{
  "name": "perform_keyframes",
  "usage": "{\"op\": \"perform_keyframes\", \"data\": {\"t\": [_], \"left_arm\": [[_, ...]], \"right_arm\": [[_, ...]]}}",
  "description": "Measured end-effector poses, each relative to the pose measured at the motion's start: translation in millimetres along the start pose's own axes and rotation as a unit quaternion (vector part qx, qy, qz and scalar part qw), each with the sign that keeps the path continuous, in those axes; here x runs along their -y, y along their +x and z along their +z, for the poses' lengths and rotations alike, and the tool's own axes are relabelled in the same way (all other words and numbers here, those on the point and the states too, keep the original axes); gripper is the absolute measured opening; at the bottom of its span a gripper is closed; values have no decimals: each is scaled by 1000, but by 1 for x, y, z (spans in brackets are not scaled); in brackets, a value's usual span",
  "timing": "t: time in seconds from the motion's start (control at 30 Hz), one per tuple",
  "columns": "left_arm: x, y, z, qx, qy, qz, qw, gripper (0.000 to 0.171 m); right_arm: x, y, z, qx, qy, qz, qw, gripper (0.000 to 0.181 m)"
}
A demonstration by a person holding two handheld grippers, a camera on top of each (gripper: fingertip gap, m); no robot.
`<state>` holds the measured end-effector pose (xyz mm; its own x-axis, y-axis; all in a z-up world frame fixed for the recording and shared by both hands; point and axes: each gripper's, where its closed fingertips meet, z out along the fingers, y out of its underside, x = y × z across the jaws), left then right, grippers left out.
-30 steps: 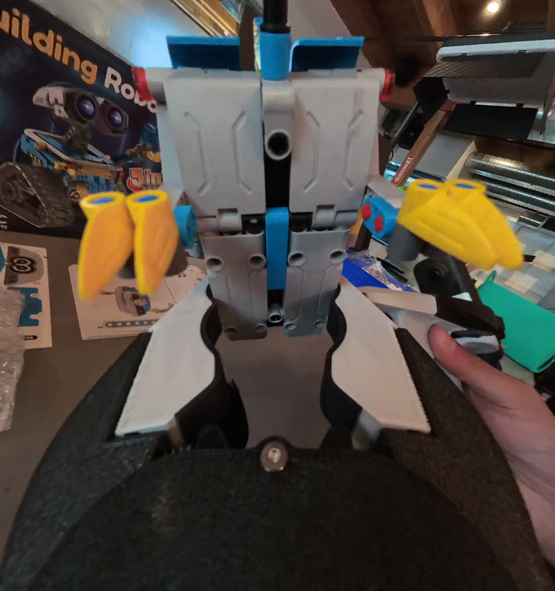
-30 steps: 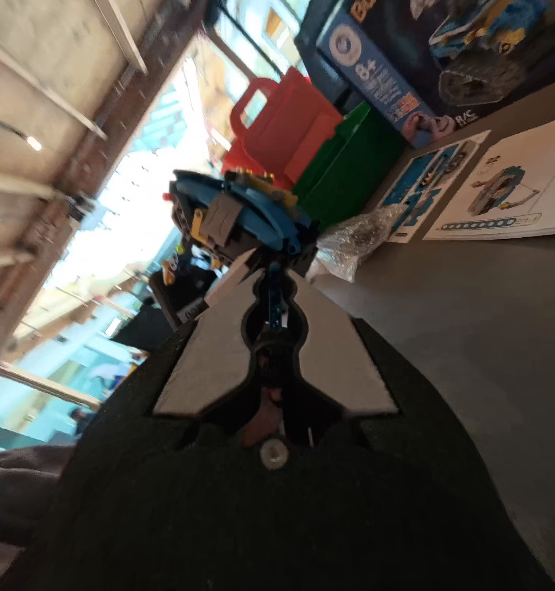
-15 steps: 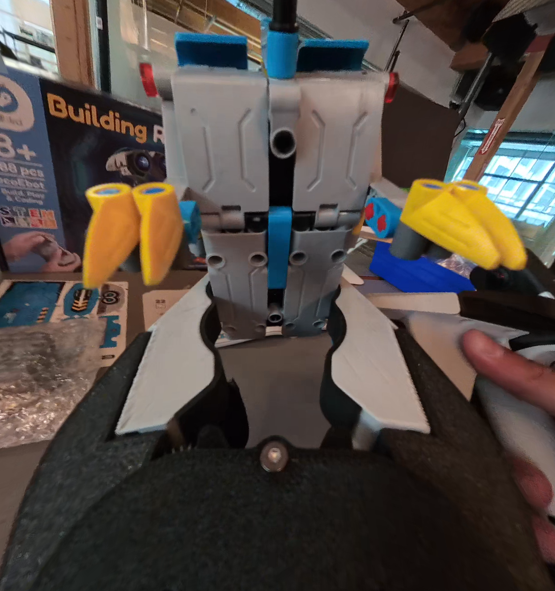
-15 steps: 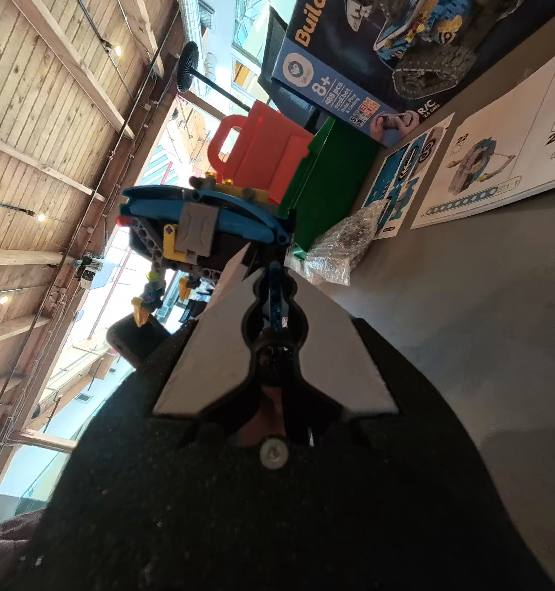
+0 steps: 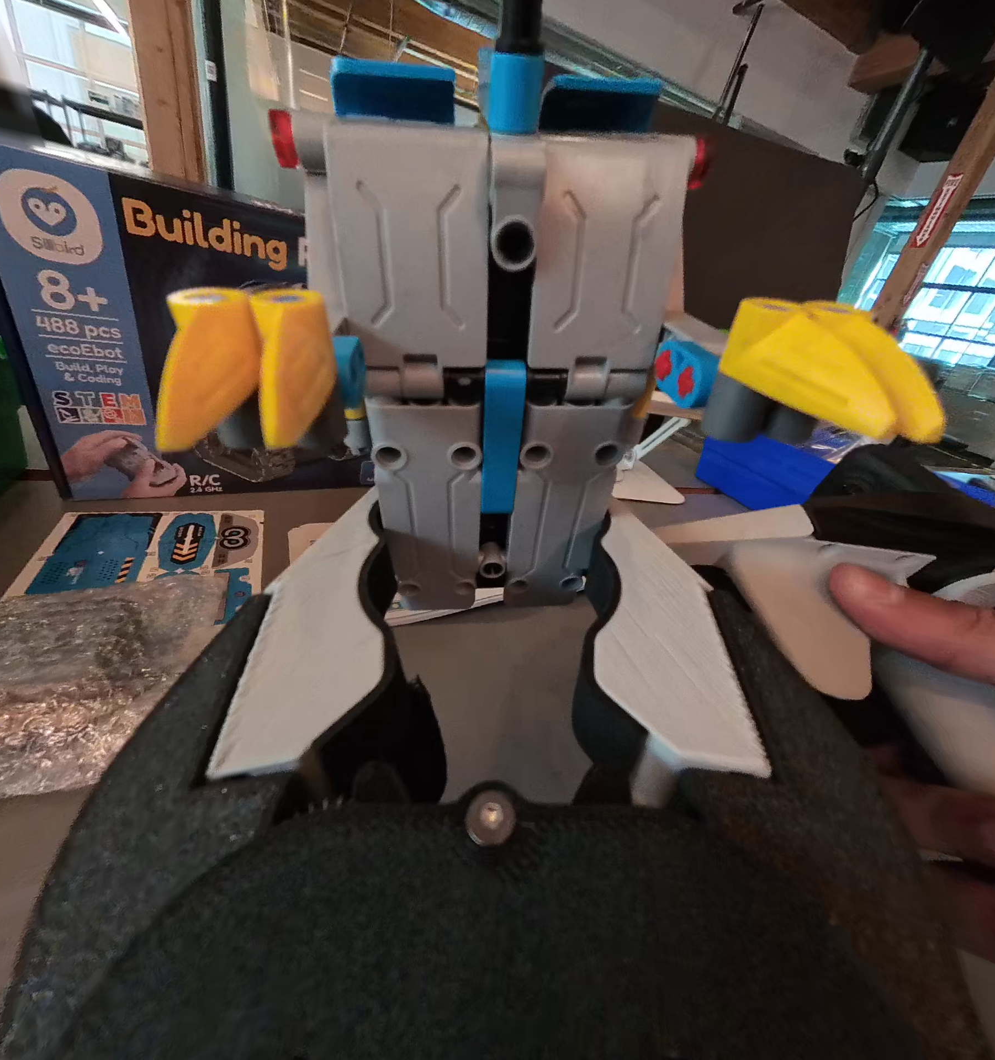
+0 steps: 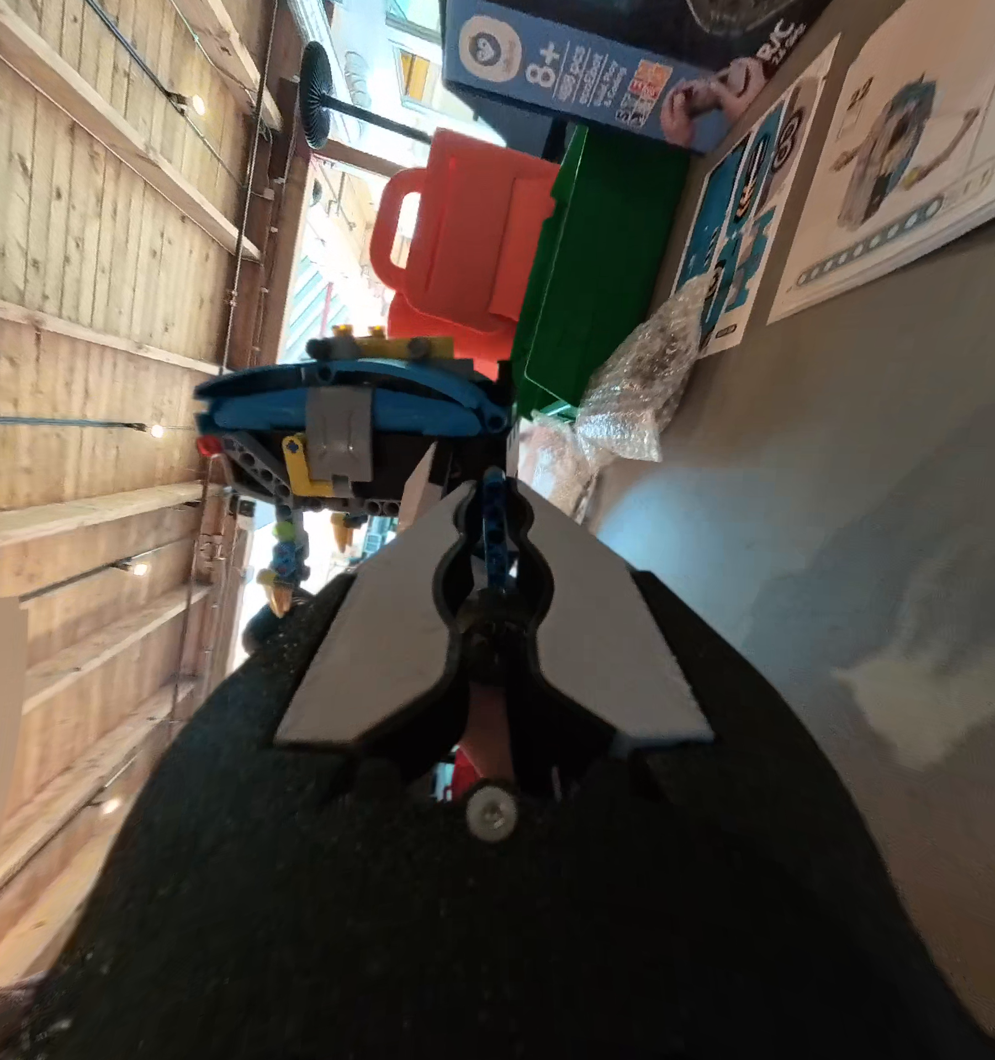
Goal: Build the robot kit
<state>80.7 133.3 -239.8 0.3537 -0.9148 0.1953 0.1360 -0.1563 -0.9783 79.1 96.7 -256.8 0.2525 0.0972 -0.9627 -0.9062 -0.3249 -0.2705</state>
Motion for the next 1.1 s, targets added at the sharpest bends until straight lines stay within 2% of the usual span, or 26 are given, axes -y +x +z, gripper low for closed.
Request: {"op": "perform_keyframes", "data": {"t": [0.1,0.2,0.33,0.47,0.73,0.93,1.0,1.1], "left_arm": [[-1,-2,0,-1,0,-16,1000,66],[1,-3,-1,10,5,-1,1000,66],[-3,-3,1,9,-5,9,1000,66],[-9,1,5,4,-23,14,1000,66],[-22,-9,6,-3,-58,-69,996,67],[-22,-17,1,-1,-46,-134,990,69],[-18,-18,-1,11,-30,-132,991,68],[-13,-18,-2,7,-11,-140,990,66]], "right_arm": [[0,1,1,-14,-8,-14,1000,6],[0,-1,4,-17,-11,-13,1000,6],[3,2,4,-9,-21,22,999,6],[7,8,1,-15,-19,13,1000,6],[14,16,8,-68,-51,-109,990,7],[12,12,16,-93,-64,-186,976,7],[11,9,19,-87,-62,-177,978,7],[12,4,21,-60,-69,-115,989,7]]}}
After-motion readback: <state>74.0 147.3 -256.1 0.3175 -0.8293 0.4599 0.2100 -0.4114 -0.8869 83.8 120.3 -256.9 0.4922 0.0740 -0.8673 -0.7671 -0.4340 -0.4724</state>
